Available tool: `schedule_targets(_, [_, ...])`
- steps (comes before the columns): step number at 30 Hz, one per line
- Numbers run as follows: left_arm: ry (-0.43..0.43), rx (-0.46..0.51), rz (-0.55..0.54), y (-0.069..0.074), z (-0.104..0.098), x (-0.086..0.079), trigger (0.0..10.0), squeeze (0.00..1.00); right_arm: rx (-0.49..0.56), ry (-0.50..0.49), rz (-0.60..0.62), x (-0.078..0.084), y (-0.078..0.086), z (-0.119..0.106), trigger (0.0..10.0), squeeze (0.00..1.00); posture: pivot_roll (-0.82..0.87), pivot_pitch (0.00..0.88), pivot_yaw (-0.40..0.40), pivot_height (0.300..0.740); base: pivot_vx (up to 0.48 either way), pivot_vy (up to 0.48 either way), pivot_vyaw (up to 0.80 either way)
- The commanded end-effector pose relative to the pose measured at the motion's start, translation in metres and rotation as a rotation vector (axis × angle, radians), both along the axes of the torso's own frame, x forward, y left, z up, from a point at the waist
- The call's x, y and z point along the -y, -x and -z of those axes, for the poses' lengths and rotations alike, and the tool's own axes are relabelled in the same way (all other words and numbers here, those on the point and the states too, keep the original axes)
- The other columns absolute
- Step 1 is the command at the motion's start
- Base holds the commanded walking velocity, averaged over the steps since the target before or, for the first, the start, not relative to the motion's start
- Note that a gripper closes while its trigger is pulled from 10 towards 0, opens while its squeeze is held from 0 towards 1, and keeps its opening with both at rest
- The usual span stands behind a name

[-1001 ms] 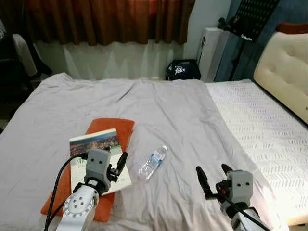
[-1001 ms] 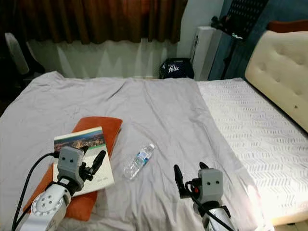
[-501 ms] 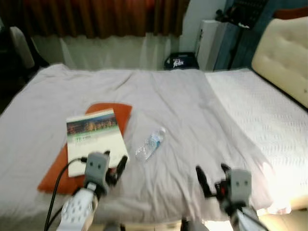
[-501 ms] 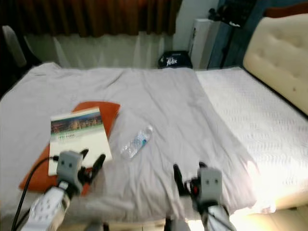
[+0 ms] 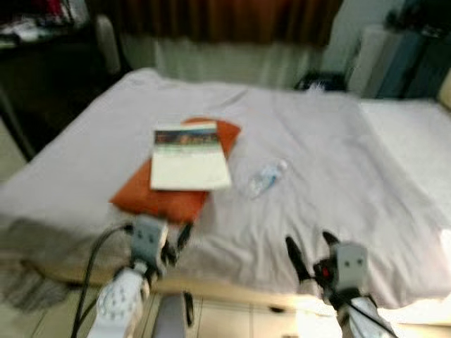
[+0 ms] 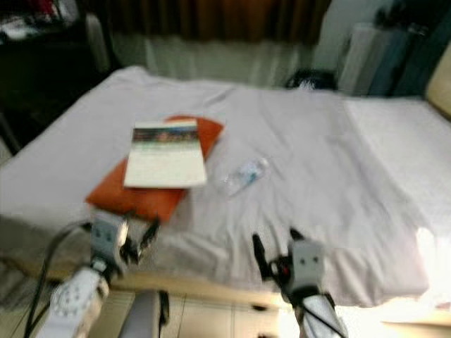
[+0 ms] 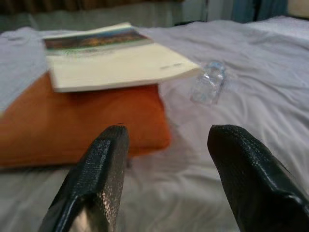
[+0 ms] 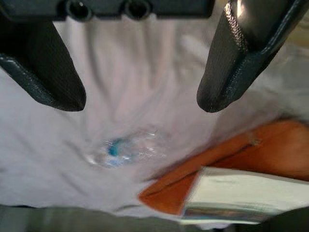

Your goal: Clean up the room

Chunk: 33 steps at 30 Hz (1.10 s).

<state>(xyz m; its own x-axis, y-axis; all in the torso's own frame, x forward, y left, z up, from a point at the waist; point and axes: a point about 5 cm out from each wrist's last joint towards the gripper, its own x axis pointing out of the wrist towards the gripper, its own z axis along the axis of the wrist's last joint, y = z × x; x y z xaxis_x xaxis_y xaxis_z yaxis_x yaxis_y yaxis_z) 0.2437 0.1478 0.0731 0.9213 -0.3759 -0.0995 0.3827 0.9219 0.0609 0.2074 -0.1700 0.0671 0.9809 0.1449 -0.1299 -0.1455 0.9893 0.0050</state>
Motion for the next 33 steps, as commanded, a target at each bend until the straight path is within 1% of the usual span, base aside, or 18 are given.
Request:
schedule_targets(1, [-0.006, 0.03, 0.014, -0.009, -0.008, 0.003, 10.0, 0.0, 0.022, 0.001, 0.006, 0.0, -0.003, -0.004, 10.0, 0.0, 0.01, 0.0, -0.033, 0.599, 0.48, 0.0, -0.76])
schedule_targets(8, [-0.031, 0.022, 0.028, -0.014, -0.006, 0.004, 10.0, 0.0, 0.005, 0.008, 0.019, 0.001, -0.001, -0.002, 10.0, 0.0, 0.0, 0.0, -0.027, 0.599, 0.476, 0.0, -0.76])
schedule_targets(11, [-0.051, 0.016, 0.023, -0.019, -0.005, 0.005, 10.0, 0.0, 0.006, 0.016, 0.022, 0.002, 0.0, -0.001, 10.0, 0.0, 0.0, 0.0, -0.023, 0.599, 0.0, 0.0, -0.76])
schedule_targets(13, [-0.07, 0.019, 0.03, -0.019, -0.005, 0.006, 10.0, 0.0, 0.006, 0.018, 0.019, 0.002, 0.001, 0.0, 10.0, 0.0, 0.0, 0.0, -0.02, 0.599, 0.0, 0.0, 0.0])
schedule_targets(21, [-0.071, 0.039, 0.043, -0.022, -0.009, 0.01, 10.0, 0.0, 0.012, 0.009, 0.022, 0.001, 0.002, -0.001, 10.0, 0.0, 0.0, 0.0, -0.02, 0.599, 0.0, 0.0, 0.0])
schedule_targets(22, [-0.08, 0.048, 0.048, -0.026, -0.011, 0.012, 10.0, 0.0, 0.008, 0.007, 0.019, 0.0, 0.003, -0.001, 10.0, 0.0, 0.0, 0.0, -0.02, 0.599, 0.0, 0.0, 0.0])
schedule_targets(23, [-0.08, 0.048, 0.048, -0.026, -0.011, 0.012, 10.0, 0.0, 0.008, 0.007, 0.019, 0.0, 0.003, -0.001, 10.0, 0.0, 0.0, 0.0, -0.02, 0.599, 0.0, 0.0, 0.0])
schedule_targets(25, [-0.08, 0.065, 0.049, -0.037, -0.017, 0.016, 10.0, 0.0, 0.002, 0.009, 0.02, -0.001, 0.005, 0.0, 10.0, 0.0, -0.02, 0.0, -0.011, 0.599, 0.0, 0.0, 0.0])
schedule_targets(29, [-0.072, 0.069, 0.046, -0.041, -0.02, 0.017, 10.0, 0.0, 0.001, 0.011, 0.028, 0.0, 0.008, 0.0, 10.0, 0.0, -0.02, 0.0, -0.007, 0.599, 0.0, 0.0, 0.0])
schedule_targets(30, [-0.065, 0.065, 0.021, -0.043, -0.02, 0.015, 10.0, 0.0, 0.0, 0.012, 0.031, 0.0, 0.01, 0.0, 10.0, 0.0, -0.03, 0.0, -0.002, 0.599, 0.0, 0.0, 0.0])
schedule_targets(32, [-0.065, 0.065, 0.021, -0.043, -0.02, 0.015, 10.0, 0.0, 0.0, 0.012, 0.031, 0.0, 0.01, 0.0, 10.0, 0.0, -0.03, 0.0, -0.002, 0.599, 0.0, 0.0, 0.0])
schedule_targets(33, [-0.061, 0.063, -0.012, -0.047, -0.021, 0.01, 10.0, 0.0, 0.0, 0.012, 0.035, 0.001, 0.012, 0.0, 10.0, 0.0, -0.04, 0.0, -0.001, 0.599, 0.0, 0.0, 0.0])
